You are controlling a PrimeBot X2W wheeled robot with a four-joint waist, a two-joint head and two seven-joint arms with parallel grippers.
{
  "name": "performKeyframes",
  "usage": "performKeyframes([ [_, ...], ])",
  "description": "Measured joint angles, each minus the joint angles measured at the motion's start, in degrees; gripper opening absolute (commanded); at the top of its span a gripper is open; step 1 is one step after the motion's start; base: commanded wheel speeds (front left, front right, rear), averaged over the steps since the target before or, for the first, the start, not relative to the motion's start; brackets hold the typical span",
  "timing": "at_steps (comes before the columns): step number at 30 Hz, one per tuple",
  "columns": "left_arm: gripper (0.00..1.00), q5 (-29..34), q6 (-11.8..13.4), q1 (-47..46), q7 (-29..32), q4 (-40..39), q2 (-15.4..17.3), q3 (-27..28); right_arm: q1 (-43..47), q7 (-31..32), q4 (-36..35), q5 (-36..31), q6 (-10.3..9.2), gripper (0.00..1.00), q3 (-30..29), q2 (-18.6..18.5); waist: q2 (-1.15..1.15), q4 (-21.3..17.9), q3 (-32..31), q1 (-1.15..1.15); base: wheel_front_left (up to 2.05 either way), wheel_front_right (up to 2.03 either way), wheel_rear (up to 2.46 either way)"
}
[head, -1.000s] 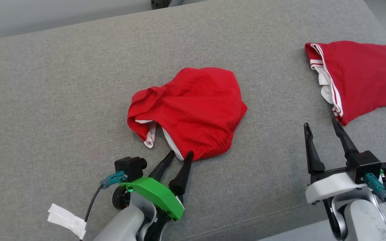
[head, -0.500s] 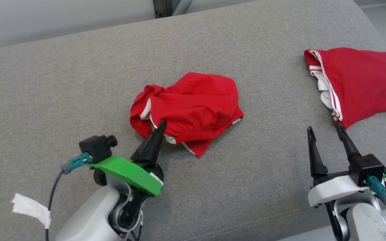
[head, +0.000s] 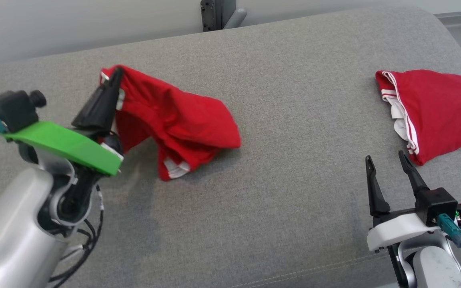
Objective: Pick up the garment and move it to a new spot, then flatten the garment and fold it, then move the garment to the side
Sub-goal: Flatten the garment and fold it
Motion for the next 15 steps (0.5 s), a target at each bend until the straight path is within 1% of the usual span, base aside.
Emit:
performKeyframes([
  [2,0.00,0.11,1.44,-2.13,2.48,-1.69,2.20,0.66,-0.01,0.00,0.07,0.13,0.00,1.00,0.21,0.01,0.00,-0.05,-0.05,0.00,0.00,0.00,0.00],
  [4,0.00,0.41,2.68,-4.04,5.13,-3.00,3.65,0.63,-0.02,0.00,0.11,0.32,0.00,1.00,0.51,0.01,0.00,-0.23,-0.08,0.00,0.00,0.00,0.00],
  [6,0.00,1.02,3.57,-5.63,7.58,-3.91,4.45,-0.25,-0.01,0.00,0.22,0.59,0.00,1.00,0.77,0.00,0.00,-0.52,-0.15,0.00,0.00,0.00,0.00],
  [8,0.00,1.51,3.82,-6.89,9.93,-4.59,4.31,-2.11,0.01,0.00,0.26,0.68,0.00,1.00,0.89,0.02,0.00,-0.86,-0.16,0.00,0.00,0.00,0.00],
  [9,0.00,1.96,3.74,-7.52,10.85,-4.58,3.71,-3.30,0.02,0.00,0.26,0.76,0.00,1.00,0.83,0.01,0.00,-1.00,-0.09,0.00,0.00,0.00,0.00],
  [11,0.00,2.65,3.23,-8.48,12.14,-3.37,1.41,-5.57,0.02,0.00,0.32,0.85,0.00,1.00,0.91,0.01,0.00,-1.22,0.10,0.00,0.00,0.00,0.00],
  [15,0.00,3.38,1.38,-9.15,13.36,2.07,-4.87,-10.94,-0.44,0.00,0.62,0.98,0.00,1.00,1.57,0.03,0.00,-2.02,0.59,0.00,0.00,0.00,0.00],
])
